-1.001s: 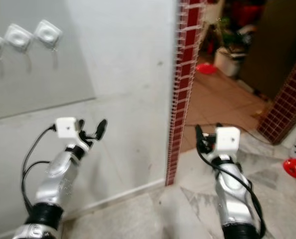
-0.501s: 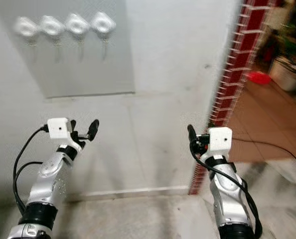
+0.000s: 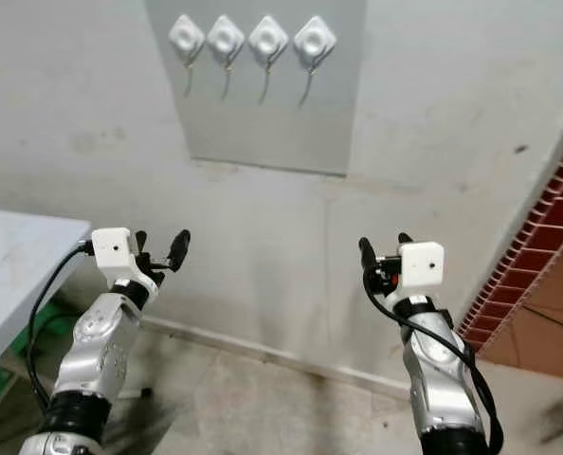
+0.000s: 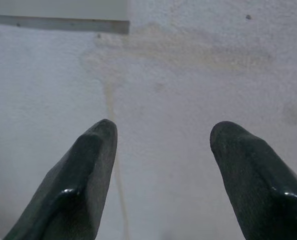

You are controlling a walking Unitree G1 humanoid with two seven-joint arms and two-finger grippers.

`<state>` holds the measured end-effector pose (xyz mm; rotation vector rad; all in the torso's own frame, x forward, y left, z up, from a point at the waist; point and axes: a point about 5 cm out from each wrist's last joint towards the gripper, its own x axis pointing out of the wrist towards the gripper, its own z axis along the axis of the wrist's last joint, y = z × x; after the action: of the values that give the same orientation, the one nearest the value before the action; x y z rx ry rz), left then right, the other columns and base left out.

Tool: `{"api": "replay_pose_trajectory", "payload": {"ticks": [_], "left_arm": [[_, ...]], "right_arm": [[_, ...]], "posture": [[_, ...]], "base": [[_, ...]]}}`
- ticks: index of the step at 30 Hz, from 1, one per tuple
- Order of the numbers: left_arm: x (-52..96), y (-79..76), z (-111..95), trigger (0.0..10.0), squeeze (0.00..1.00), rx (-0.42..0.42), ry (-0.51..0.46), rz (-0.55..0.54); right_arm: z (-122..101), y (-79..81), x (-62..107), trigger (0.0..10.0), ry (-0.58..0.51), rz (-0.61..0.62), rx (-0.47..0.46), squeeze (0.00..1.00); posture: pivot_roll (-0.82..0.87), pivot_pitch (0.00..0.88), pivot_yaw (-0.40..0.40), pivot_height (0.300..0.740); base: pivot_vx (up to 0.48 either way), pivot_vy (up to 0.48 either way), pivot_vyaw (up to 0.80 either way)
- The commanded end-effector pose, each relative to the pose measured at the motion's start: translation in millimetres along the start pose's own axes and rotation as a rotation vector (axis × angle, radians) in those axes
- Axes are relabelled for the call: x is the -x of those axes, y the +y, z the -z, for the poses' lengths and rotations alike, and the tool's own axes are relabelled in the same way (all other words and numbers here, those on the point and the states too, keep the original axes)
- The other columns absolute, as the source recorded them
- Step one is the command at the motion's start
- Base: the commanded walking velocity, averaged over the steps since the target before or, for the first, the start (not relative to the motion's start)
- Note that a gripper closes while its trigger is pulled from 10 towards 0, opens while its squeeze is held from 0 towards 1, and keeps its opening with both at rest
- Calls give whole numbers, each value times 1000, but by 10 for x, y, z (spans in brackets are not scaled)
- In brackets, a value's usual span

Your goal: Hang keys on a hook

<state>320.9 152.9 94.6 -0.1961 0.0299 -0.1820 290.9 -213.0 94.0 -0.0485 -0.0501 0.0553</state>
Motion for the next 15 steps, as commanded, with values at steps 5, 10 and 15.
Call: {"api": "replay_pose_trajectory", "payload": {"ticks": [5,10,15], "left_arm": [[34,121,-67,10000,0,-16,-10,-31],[38,120,-68,10000,0,-18,-9,-34],[34,122,-76,10000,0,-16,-9,-40]], "right_arm": [[-49,86,-47,10000,-15,-23,-18,0],[-49,88,-53,10000,-14,-26,-19,0],[-56,80,-64,10000,-15,-26,-20,0]], "posture": [[-55,0,23,740],[-53,0,20,740],[-51,0,17,740]], "base": [[0,0,800],[0,0,800],[0,0,800]]}}
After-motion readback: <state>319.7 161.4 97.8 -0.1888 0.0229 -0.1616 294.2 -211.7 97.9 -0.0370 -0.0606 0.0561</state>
